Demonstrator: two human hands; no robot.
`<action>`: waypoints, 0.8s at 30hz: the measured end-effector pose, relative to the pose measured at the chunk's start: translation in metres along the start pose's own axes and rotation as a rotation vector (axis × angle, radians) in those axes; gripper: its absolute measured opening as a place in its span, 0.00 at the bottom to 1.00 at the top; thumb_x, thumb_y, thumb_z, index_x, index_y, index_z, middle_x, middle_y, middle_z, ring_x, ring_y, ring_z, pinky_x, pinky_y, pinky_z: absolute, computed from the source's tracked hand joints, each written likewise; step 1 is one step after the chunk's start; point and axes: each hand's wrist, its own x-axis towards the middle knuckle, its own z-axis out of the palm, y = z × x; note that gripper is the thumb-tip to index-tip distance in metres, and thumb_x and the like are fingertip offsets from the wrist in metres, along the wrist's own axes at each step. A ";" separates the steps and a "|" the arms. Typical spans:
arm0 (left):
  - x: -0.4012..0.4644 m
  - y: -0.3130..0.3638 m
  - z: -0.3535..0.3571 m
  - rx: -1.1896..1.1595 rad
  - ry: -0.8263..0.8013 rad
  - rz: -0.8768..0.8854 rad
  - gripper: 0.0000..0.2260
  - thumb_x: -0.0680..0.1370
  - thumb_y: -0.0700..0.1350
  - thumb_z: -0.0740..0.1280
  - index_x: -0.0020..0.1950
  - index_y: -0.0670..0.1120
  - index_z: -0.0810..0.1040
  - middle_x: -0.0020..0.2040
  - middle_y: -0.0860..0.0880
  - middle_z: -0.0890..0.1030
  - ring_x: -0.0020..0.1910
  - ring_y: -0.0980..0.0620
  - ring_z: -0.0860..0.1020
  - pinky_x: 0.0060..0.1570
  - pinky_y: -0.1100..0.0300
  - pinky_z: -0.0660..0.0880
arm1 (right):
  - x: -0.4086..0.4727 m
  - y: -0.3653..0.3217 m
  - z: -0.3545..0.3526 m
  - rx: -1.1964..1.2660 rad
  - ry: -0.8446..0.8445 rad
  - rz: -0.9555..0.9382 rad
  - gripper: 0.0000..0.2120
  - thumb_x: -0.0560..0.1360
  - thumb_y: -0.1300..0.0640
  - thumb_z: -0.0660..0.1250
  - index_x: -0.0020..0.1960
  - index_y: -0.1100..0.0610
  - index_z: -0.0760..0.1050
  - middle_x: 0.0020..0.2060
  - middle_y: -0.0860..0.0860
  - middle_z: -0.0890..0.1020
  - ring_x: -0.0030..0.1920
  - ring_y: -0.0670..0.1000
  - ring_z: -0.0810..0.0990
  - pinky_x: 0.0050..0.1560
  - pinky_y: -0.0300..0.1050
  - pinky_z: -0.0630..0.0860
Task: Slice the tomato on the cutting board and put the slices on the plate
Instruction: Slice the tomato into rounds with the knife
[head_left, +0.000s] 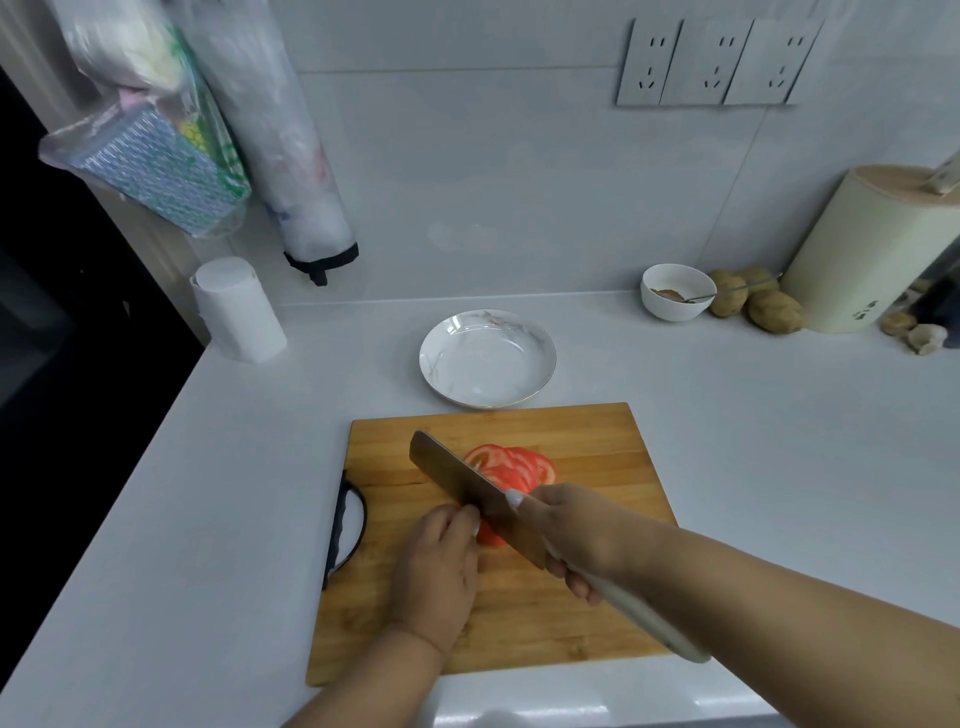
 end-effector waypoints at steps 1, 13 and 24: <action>-0.001 0.000 0.000 -0.004 0.002 -0.006 0.09 0.73 0.38 0.68 0.52 0.45 0.80 0.46 0.47 0.80 0.42 0.50 0.78 0.40 0.63 0.75 | -0.002 0.005 -0.002 0.000 -0.006 0.018 0.24 0.81 0.38 0.50 0.60 0.56 0.71 0.32 0.54 0.76 0.25 0.49 0.73 0.31 0.43 0.75; -0.001 0.001 -0.002 0.007 0.018 0.018 0.08 0.73 0.40 0.66 0.50 0.46 0.80 0.44 0.48 0.80 0.41 0.50 0.78 0.38 0.60 0.77 | 0.018 0.002 0.011 0.003 0.031 -0.015 0.25 0.81 0.40 0.49 0.59 0.59 0.71 0.31 0.53 0.75 0.24 0.49 0.72 0.29 0.41 0.73; -0.001 0.001 -0.004 -0.001 -0.001 -0.006 0.07 0.74 0.42 0.64 0.51 0.48 0.77 0.44 0.48 0.80 0.41 0.50 0.78 0.36 0.62 0.75 | 0.019 0.023 0.019 -0.003 0.023 -0.014 0.22 0.80 0.37 0.49 0.58 0.53 0.70 0.32 0.52 0.75 0.24 0.47 0.72 0.29 0.41 0.74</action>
